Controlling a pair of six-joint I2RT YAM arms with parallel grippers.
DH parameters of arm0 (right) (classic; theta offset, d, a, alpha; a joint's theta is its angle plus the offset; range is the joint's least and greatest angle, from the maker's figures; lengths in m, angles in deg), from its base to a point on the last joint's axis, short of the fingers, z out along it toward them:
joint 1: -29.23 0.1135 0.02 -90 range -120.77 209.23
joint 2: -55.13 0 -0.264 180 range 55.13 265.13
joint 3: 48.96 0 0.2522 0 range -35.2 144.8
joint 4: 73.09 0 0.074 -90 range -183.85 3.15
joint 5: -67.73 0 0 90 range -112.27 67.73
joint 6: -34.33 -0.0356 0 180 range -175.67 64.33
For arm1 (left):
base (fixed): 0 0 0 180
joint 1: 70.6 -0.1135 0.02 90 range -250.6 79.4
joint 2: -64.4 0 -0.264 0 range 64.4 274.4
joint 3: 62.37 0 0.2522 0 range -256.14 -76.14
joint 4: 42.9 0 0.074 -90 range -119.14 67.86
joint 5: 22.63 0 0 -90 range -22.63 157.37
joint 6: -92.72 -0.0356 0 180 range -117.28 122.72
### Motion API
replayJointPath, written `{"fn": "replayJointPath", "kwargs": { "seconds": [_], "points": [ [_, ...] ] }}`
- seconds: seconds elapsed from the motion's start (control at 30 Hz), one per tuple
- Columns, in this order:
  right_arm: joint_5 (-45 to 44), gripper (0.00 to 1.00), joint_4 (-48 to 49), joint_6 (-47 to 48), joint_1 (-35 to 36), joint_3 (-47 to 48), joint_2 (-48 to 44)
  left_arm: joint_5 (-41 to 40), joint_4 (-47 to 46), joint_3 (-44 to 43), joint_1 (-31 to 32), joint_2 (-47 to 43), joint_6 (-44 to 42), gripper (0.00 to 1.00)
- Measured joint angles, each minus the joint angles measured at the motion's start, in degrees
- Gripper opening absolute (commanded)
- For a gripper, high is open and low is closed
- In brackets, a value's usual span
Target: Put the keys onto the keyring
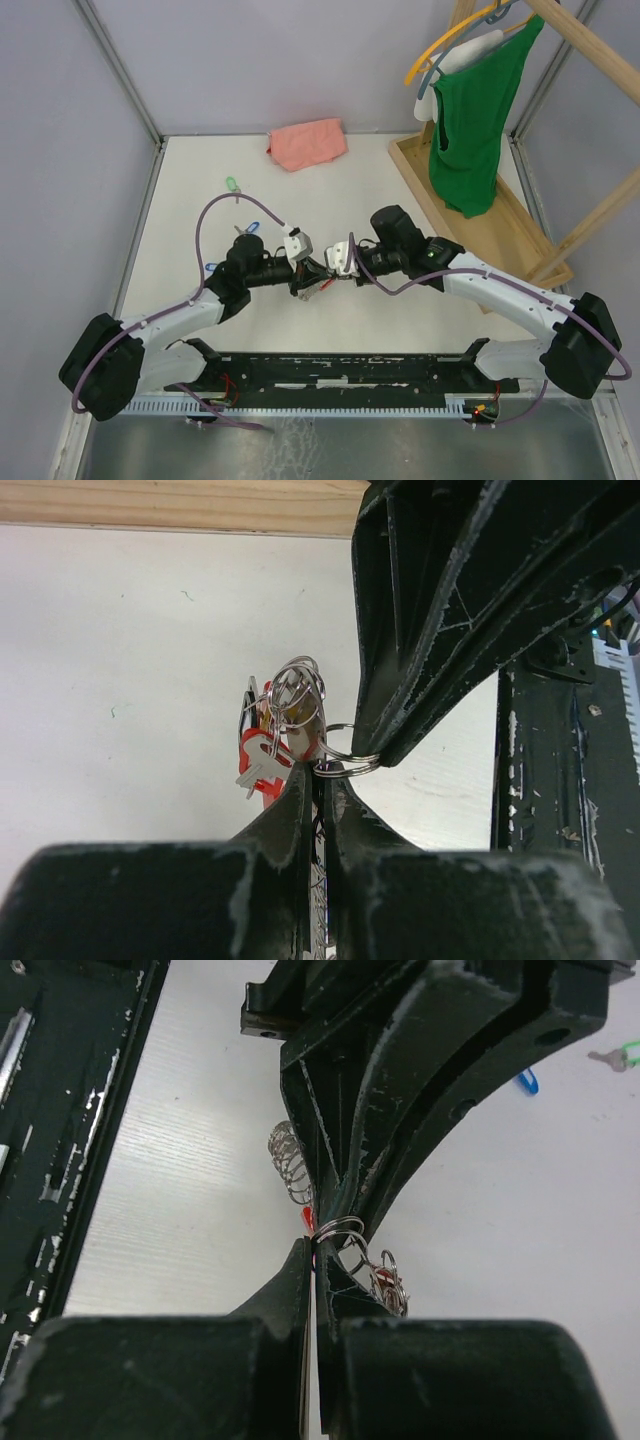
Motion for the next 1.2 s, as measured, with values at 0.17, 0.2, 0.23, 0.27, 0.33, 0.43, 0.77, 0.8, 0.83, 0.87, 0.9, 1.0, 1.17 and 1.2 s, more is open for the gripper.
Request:
{"fn": "replayJointPath", "kwargs": {
  "seconds": [0.17, 0.2, 0.23, 0.27, 0.33, 0.43, 0.77, 0.8, 0.83, 0.87, 0.9, 1.0, 1.17, 1.2],
  "points": [
    [-1.22, 0.01, 0.31, -9.40, 0.00, 0.26, 0.00, -4.26, -1.05, 1.62, 2.19, -1.60, -2.34, 0.03],
    [-1.49, 0.01, 0.46, -11.54, 0.00, 0.28, 0.00, -5.49, -1.46, 2.14, 2.82, -2.03, -3.02, 0.03],
    [-1.79, 0.02, 0.63, -14.34, 0.00, 0.31, 0.02, -6.73, -2.05, 2.80, 3.45, -2.47, -3.56, 0.03],
    [-2.16, 0.02, 0.70, -16.87, 0.00, 0.46, 0.11, -7.78, -2.84, 3.52, 3.98, -2.86, -4.13, 0.03],
    [-3.06, 0.01, 0.52, -21.44, 0.00, 1.25, 0.57, -9.60, -4.50, 4.90, 4.70, -3.43, -4.59, 0.03],
    [-5.16, 0.01, 0.13, -28.52, 0.00, 3.74, 2.51, -12.83, -7.50, 6.93, 5.62, -3.76, -5.92, 0.03],
    [-12.07, 0.01, -5.90, -48.65, -0.63, 12.35, 9.35, -25.88, -16.11, 11.04, 11.76, -2.60, -10.82, 0.23],
    [-12.57, 0.01, -6.82, -50.03, -0.76, 13.31, 10.05, -26.60, -16.76, 11.43, 11.96, -2.62, -11.26, 0.28],
    [-13.07, 0.01, -7.63, -51.43, -0.87, 14.25, 10.75, -27.28, -17.25, 11.78, 12.11, -2.62, -11.69, 0.33],
    [-13.38, 0.01, -8.15, -52.26, -0.94, 14.88, 11.23, -27.61, -17.51, 11.96, 12.24, -2.62, -12.02, 0.38],
    [-14.05, 0.01, -9.38, -53.40, -1.05, 15.69, 11.82, -28.00, -17.59, 12.00, 12.37, -2.67, -12.35, 0.42],
    [-15.13, 0.01, -12.50, -55.06, -1.25, 17.25, 12.96, -28.87, -17.55, 12.15, 12.46, -3.82, -13.31, 0.50],
    [-15.82, 0.01, -17.00, -55.39, -1.84, 19.58, 14.49, -28.87, -17.07, 13.09, 12.63, -8.59, -14.82, 0.61],
    [-15.82, 0.01, -17.79, -55.17, -1.97, 20.11, 14.86, -28.76, -17.07, 13.33, 12.63, -9.62, -14.97, 0.61]
  ]
}}
